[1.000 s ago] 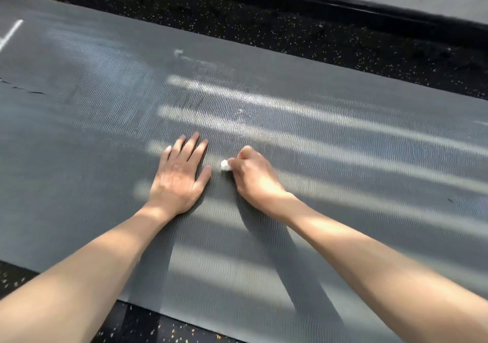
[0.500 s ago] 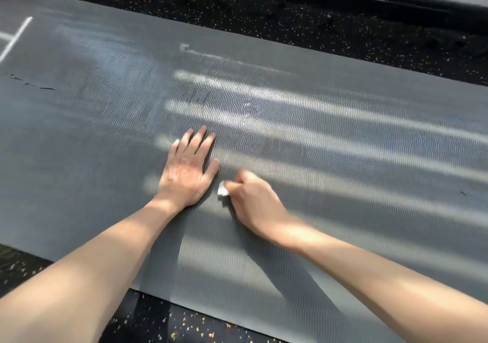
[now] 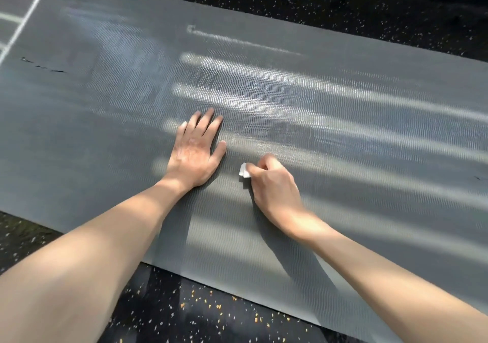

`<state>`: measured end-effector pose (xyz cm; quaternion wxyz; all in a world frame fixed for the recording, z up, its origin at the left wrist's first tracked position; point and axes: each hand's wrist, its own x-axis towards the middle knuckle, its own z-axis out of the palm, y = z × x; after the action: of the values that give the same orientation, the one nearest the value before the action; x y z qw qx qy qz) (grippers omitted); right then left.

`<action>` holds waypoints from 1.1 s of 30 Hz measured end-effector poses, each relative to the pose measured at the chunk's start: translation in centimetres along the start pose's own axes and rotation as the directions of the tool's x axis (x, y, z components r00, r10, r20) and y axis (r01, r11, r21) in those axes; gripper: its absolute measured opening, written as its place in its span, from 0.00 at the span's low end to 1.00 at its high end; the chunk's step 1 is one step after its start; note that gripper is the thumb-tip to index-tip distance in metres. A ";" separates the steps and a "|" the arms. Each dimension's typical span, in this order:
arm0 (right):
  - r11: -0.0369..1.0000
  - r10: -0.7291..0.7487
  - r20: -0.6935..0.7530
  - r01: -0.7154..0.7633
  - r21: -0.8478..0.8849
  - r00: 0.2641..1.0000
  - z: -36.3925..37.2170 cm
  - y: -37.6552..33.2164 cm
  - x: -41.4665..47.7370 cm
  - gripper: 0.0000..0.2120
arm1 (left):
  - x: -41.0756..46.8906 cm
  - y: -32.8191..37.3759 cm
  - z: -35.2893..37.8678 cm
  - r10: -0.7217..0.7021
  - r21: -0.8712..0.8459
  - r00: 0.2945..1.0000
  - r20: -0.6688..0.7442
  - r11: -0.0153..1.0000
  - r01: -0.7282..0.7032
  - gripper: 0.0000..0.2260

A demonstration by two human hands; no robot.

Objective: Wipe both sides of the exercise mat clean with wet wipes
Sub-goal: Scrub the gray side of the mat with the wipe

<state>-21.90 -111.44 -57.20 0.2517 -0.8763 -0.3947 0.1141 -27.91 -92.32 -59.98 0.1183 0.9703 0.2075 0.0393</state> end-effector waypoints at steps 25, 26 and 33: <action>0.913 -0.408 0.238 0.388 0.127 0.881 1.4 -2.5 -8.6 0.08 | -0.1 0.3 -0.2 -0.011 0.016 1.000 0.013 1.000 0.011 0.32; 0.927 -0.375 0.210 0.363 0.093 0.903 1.2 -2.2 -8.1 0.07 | -0.1 0.3 -0.2 -0.013 0.015 1.000 0.013 1.000 0.013 0.32; 0.872 -0.489 0.334 0.446 0.201 0.806 1.3 -3.5 -11.3 0.12 | -0.1 0.3 -0.2 -0.020 0.031 1.000 0.024 0.999 0.020 0.33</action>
<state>-32.07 -117.48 -56.39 0.2412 -0.6981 -0.6317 0.2355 -27.87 -92.58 -59.69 0.1060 0.9703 0.2164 0.0233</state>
